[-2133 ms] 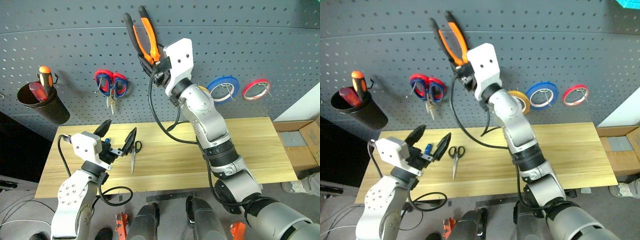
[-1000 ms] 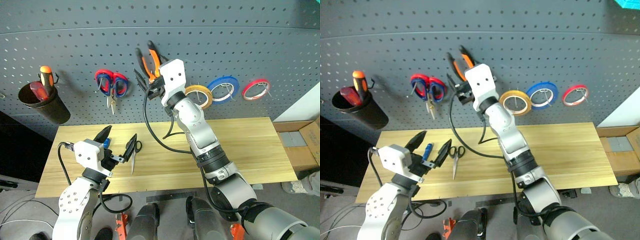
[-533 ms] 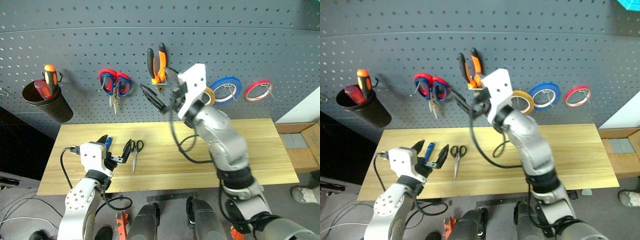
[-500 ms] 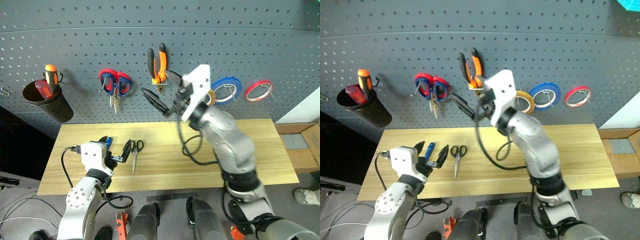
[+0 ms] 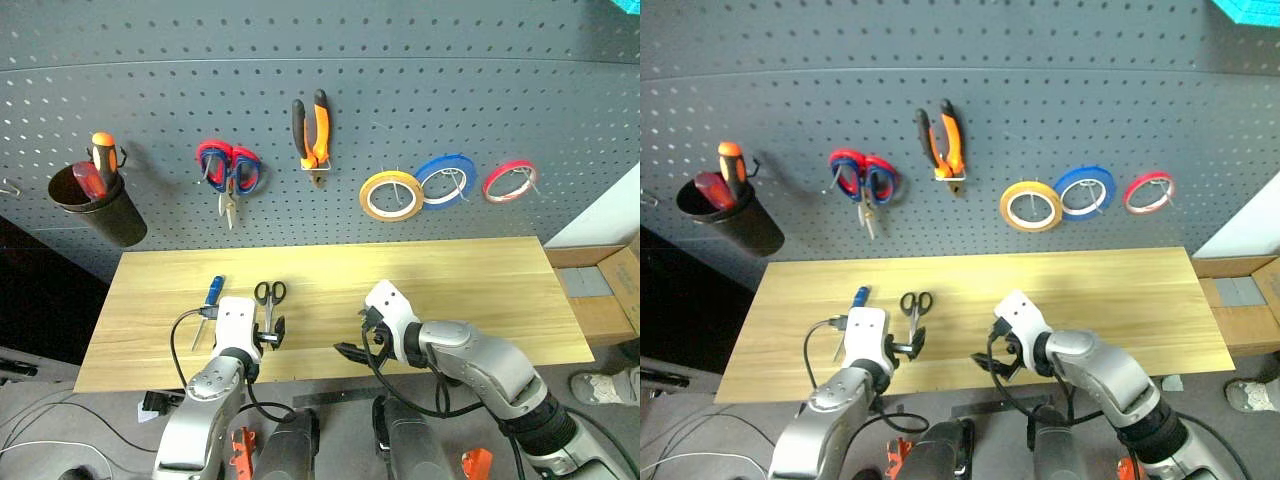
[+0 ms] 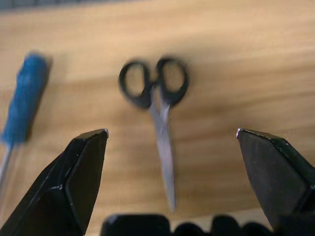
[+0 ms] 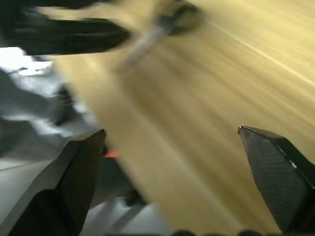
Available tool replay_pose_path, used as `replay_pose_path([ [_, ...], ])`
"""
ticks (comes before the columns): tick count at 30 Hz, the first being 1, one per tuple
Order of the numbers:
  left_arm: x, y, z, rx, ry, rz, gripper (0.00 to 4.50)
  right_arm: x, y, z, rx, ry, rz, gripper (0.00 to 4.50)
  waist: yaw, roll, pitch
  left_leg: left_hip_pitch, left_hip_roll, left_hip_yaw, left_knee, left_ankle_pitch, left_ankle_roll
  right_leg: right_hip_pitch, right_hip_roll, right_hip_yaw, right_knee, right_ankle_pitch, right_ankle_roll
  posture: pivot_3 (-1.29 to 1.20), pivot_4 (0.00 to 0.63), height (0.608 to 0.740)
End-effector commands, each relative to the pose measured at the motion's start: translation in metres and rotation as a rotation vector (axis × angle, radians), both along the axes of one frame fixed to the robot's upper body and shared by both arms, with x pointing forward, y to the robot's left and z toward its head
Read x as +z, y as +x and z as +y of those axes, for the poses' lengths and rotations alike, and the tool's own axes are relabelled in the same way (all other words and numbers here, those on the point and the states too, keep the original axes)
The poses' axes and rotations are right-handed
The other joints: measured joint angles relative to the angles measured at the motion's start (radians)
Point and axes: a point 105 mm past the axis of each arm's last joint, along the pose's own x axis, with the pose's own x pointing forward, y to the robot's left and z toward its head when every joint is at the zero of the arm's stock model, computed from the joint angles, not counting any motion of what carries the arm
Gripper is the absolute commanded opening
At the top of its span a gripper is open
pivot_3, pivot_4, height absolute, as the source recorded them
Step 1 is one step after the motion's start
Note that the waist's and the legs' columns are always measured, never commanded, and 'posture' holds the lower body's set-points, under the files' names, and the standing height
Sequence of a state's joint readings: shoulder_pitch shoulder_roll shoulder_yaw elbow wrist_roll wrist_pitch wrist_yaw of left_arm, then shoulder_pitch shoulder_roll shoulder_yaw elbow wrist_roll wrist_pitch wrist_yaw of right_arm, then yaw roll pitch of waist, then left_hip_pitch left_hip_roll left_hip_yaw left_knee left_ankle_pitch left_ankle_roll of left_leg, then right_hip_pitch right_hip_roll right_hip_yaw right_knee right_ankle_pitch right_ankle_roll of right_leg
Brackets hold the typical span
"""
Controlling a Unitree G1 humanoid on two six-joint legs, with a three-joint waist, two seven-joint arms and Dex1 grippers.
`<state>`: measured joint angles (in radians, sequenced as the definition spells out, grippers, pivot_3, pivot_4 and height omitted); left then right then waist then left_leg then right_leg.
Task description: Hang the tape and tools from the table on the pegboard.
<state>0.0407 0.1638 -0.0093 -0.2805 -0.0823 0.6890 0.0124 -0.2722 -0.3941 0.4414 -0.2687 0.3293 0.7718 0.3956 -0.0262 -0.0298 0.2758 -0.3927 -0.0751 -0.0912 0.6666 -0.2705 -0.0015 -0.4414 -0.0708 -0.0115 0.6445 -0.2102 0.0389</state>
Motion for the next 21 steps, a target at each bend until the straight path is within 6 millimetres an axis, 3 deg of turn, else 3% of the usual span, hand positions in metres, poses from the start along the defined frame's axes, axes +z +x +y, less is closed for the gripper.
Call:
replay_pose_path([
  [1, -0.002, 0.009, 0.008, 0.063, 0.050, 0.001, 4.50, 0.013, 0.002, 0.000, 0.017, 0.056, -0.106, 4.46, 0.000, 0.000, 0.000, 0.000, 0.000, 0.000, 0.000, 0.000, 0.000, 0.000, 0.000, 0.000, 0.000, 0.001, -0.001, -0.04, 0.280, 0.740],
  [14, -0.023, 0.025, -0.028, -0.045, 0.007, 0.058, 4.50, 0.018, 0.005, -0.005, 0.023, 0.052, -0.145, 4.46, -0.003, 0.000, 0.000, 0.000, 0.000, -0.001, -0.001, 0.000, 0.000, 0.000, 0.000, 0.000, 0.000, 0.003, -0.004, -0.07, 0.284, 0.740],
  [21, -0.036, 0.026, -0.021, 0.027, 0.060, 0.111, 4.50, 0.019, 0.008, -0.013, 0.000, 0.042, -0.142, 4.46, -0.004, -0.001, 0.000, 0.000, 0.000, -0.001, -0.001, 0.000, 0.000, 0.000, 0.000, 0.000, 0.000, 0.003, -0.004, -0.08, 0.287, 0.740],
])
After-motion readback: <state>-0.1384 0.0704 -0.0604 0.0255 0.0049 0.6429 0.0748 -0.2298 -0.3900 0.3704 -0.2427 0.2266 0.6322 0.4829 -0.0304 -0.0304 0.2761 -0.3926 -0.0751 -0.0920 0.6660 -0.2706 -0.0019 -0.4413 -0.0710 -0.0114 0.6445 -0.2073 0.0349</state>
